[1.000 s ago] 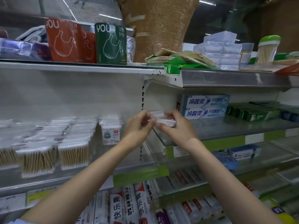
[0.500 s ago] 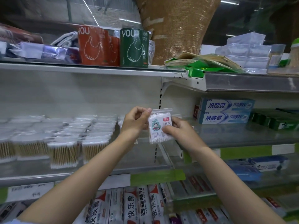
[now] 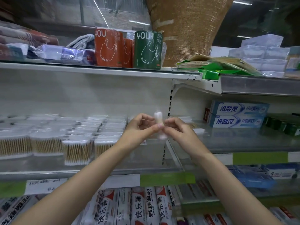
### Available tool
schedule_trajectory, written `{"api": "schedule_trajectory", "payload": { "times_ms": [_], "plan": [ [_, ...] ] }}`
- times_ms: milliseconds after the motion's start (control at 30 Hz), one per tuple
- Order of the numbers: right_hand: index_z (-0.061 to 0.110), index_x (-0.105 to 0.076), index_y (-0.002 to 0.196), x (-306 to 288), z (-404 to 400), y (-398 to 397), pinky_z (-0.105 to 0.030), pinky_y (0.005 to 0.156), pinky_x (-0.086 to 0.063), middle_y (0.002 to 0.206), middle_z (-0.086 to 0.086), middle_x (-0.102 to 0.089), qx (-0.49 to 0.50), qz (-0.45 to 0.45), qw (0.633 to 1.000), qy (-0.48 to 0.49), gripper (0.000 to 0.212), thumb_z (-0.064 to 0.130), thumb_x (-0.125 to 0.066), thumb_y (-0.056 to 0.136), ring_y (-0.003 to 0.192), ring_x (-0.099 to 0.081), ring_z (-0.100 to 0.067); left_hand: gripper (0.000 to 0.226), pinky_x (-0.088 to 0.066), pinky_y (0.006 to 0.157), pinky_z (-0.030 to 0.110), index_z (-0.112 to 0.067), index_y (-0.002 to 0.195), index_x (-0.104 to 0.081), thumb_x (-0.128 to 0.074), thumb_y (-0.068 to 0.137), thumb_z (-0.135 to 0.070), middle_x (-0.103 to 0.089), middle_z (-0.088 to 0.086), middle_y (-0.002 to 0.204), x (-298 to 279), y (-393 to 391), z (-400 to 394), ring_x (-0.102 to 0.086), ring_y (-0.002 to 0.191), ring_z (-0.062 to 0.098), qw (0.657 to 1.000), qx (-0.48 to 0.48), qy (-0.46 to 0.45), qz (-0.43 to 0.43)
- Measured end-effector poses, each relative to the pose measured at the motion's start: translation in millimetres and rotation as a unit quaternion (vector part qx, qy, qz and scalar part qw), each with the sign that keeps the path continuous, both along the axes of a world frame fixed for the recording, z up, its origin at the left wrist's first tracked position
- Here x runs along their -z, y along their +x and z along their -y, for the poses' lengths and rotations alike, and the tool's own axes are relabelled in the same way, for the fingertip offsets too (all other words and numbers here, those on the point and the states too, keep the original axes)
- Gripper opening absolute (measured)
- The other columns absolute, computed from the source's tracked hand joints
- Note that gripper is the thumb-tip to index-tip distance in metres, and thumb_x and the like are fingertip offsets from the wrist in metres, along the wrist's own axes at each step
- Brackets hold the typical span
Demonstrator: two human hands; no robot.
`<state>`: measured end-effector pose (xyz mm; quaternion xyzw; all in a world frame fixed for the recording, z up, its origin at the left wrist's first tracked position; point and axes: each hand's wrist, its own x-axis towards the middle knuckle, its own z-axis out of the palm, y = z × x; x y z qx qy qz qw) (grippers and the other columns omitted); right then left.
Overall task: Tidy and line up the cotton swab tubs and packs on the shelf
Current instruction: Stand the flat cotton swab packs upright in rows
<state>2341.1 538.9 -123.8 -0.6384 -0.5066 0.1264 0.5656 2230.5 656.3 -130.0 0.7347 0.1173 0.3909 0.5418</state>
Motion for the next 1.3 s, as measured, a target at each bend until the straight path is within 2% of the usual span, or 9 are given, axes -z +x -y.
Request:
{"api": "schedule_trajectory", "payload": {
  "times_ms": [100, 167, 233, 433, 533, 667, 900, 1100, 1300],
  "plan": [
    [0.023, -0.070, 0.096, 0.4, -1.4, -3.9, -0.004, 0.077, -0.040, 0.108, 0.003, -0.060, -0.018, 0.026, 0.999, -0.008, 0.019, 0.015, -0.053, 0.092, 0.096, -0.055, 0.005, 0.026, -0.051, 0.074, 0.018, -0.010, 0.099, -0.062, -0.072, 0.079, -0.024, -0.069, 0.003, 0.091, 4.0, -6.0, -9.3, -0.064, 0.084, 0.014, 1.000, -0.005, 0.009, -0.012],
    [0.027, -0.071, 0.093, 2.1, -4.5, -6.6, -0.011, 0.088, -0.040, 0.114, 0.000, -0.052, 0.008, 0.019, 1.000, 0.006, 0.019, 0.016, -0.055, 0.090, 0.106, -0.053, -0.006, 0.006, -0.045, 0.071, 0.018, -0.015, 0.092, -0.066, -0.063, 0.089, -0.019, -0.067, -0.001, 0.084, 7.5, -8.4, -15.9, -0.060, 0.080, 0.013, 1.000, -0.009, -0.019, -0.007],
    [0.033, -0.068, 0.091, 4.2, -8.9, -6.4, -0.023, 0.093, -0.045, 0.117, 0.000, -0.051, 0.025, 0.003, 1.000, 0.016, 0.018, 0.018, -0.059, 0.089, 0.106, -0.056, -0.013, 0.011, -0.041, 0.074, 0.029, -0.015, 0.088, -0.068, -0.058, 0.091, -0.019, -0.067, 0.005, 0.087, 9.1, -9.8, -19.1, -0.058, 0.082, 0.018, 0.997, 0.000, -0.075, 0.000],
    [0.021, -0.063, 0.108, 8.5, -16.3, -12.3, -0.023, 0.068, -0.051, 0.061, 0.021, -0.059, -0.036, -0.090, 0.995, 0.015, 0.019, 0.013, -0.053, 0.094, 0.064, -0.056, 0.000, 0.006, -0.053, 0.055, 0.024, -0.005, 0.088, -0.057, -0.058, 0.089, -0.011, -0.066, 0.008, 0.082, 4.7, -16.6, -19.3, -0.063, 0.070, 0.017, 0.968, 0.062, -0.240, 0.038],
    [0.028, -0.064, 0.106, 9.0, -18.5, -15.4, -0.021, 0.068, -0.049, 0.083, 0.011, -0.064, -0.027, -0.074, 0.997, 0.013, 0.021, 0.014, -0.054, 0.094, 0.074, -0.058, -0.005, 0.004, -0.053, 0.052, 0.026, -0.009, 0.087, -0.056, -0.059, 0.088, -0.008, -0.064, 0.010, 0.083, 6.4, -19.1, -23.5, -0.062, 0.065, 0.017, 0.964, 0.057, -0.255, 0.043],
    [0.043, -0.065, 0.103, 10.0, -18.4, -17.0, -0.017, 0.080, -0.046, 0.113, 0.008, -0.052, 0.003, 0.000, 1.000, 0.021, 0.031, 0.015, -0.055, 0.093, 0.087, -0.057, -0.002, 0.024, -0.045, 0.052, 0.024, -0.018, 0.091, -0.049, -0.058, 0.085, 0.004, -0.059, 0.006, 0.080, 7.1, -23.7, -26.4, -0.054, 0.063, 0.013, 0.969, 0.062, -0.231, 0.056],
    [0.033, -0.059, 0.110, 16.1, -26.3, -17.4, -0.029, 0.098, -0.045, 0.117, 0.014, -0.057, -0.001, 0.012, 1.000, 0.008, 0.026, 0.035, -0.065, 0.085, 0.108, -0.054, 0.000, 0.031, -0.051, 0.062, 0.023, -0.017, 0.088, -0.049, -0.064, 0.077, 0.008, -0.060, -0.001, 0.079, 5.0, -28.1, -20.5, -0.065, 0.068, 0.007, 0.984, 0.054, -0.156, 0.072],
    [0.031, -0.052, 0.112, 20.5, -31.2, -17.8, -0.030, 0.094, -0.049, 0.110, 0.013, -0.062, -0.024, -0.014, 0.999, -0.017, 0.040, 0.049, -0.065, 0.079, 0.103, -0.059, -0.003, 0.025, -0.056, 0.078, 0.027, -0.018, 0.100, -0.060, -0.063, 0.077, -0.027, -0.058, -0.001, 0.113, 2.0, -30.5, -15.5, -0.067, 0.090, 0.008, 0.994, 0.075, -0.075, 0.033],
    [0.022, -0.061, 0.110, 18.6, -35.7, -16.4, -0.017, 0.082, -0.045, 0.106, 0.009, -0.065, -0.011, -0.018, 0.999, -0.024, 0.019, 0.029, -0.052, 0.095, 0.099, -0.059, -0.002, 0.016, -0.056, 0.077, 0.024, -0.018, 0.107, -0.061, -0.052, 0.095, -0.015, -0.066, -0.003, 0.089, 0.4, -28.2, -24.9, -0.065, 0.080, 0.008, 0.999, 0.027, -0.005, -0.021]
  ]
}}
